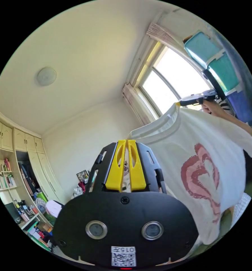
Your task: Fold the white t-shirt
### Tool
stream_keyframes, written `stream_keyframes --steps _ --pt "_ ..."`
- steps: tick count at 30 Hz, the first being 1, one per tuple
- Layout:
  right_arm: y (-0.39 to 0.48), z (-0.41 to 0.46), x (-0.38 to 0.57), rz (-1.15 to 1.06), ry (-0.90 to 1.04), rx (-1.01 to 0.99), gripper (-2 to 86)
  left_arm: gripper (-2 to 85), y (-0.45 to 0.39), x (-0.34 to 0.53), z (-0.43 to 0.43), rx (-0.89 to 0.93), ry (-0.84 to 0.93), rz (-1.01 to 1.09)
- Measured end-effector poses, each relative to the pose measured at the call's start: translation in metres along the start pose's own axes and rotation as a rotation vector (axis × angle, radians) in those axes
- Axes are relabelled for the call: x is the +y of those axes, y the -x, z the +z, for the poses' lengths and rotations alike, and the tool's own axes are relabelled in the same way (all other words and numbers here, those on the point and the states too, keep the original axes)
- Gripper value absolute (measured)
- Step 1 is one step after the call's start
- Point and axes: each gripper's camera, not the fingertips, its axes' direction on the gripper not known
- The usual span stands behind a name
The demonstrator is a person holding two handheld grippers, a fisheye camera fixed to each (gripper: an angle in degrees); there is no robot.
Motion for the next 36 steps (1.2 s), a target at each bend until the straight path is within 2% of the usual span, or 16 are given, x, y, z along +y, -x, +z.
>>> stream_keyframes --steps 4,6,7,9,12,16,18,21,24,27,30,34,36 --pt "-0.028 0.131 0.03 0.025 0.22 -0.005 -0.6 -0.4 -0.002 0.058 0.133 0.08 0.194 -0.039" --pt "-0.046 0.236 0.064 0.071 0.393 -0.007 -0.6 -0.3 -0.013 0.114 0.238 0.117 0.357 -0.055" --pt "-0.05 0.263 0.075 0.089 0.435 -0.013 -0.6 -0.3 -0.018 0.129 0.265 0.112 0.396 -0.05" --pt "-0.065 0.363 0.124 0.209 0.609 -0.093 -0.5 0.1 -0.045 0.199 0.372 0.052 0.593 0.026" --pt "-0.063 0.435 0.199 0.302 0.737 -0.146 0.3 0.8 -0.074 0.303 0.462 0.036 0.845 0.068" --pt "-0.043 0.443 0.29 0.18 0.831 -0.361 3.8 1.7 -0.071 0.412 0.465 0.235 0.847 -0.161" --pt "-0.029 0.415 0.362 0.152 0.957 -0.502 5.3 2.6 -0.067 0.486 0.427 0.381 0.903 -0.292" --pt "-0.021 0.36 0.449 0.279 1.105 -0.61 6.4 4.3 -0.067 0.578 0.355 0.506 1.063 -0.461" --pt "-0.013 0.309 0.509 0.402 1.213 -0.63 6.6 5.0 -0.07 0.651 0.285 0.568 1.212 -0.681" --pt "-0.001 0.28 0.532 0.424 1.228 -0.62 7.3 5.1 -0.077 0.696 0.247 0.626 1.25 -0.881" --pt "0.006 0.285 0.551 0.349 1.267 -0.538 7.2 5.5 -0.089 0.725 0.245 0.655 1.255 -0.935" --pt "-0.008 0.299 0.556 0.446 1.221 -0.587 5.8 6.9 -0.098 0.755 0.261 0.691 1.258 -0.931" --pt "-0.014 0.305 0.56 0.439 1.21 -0.551 4.8 7.1 -0.097 0.773 0.27 0.674 1.237 -0.939"
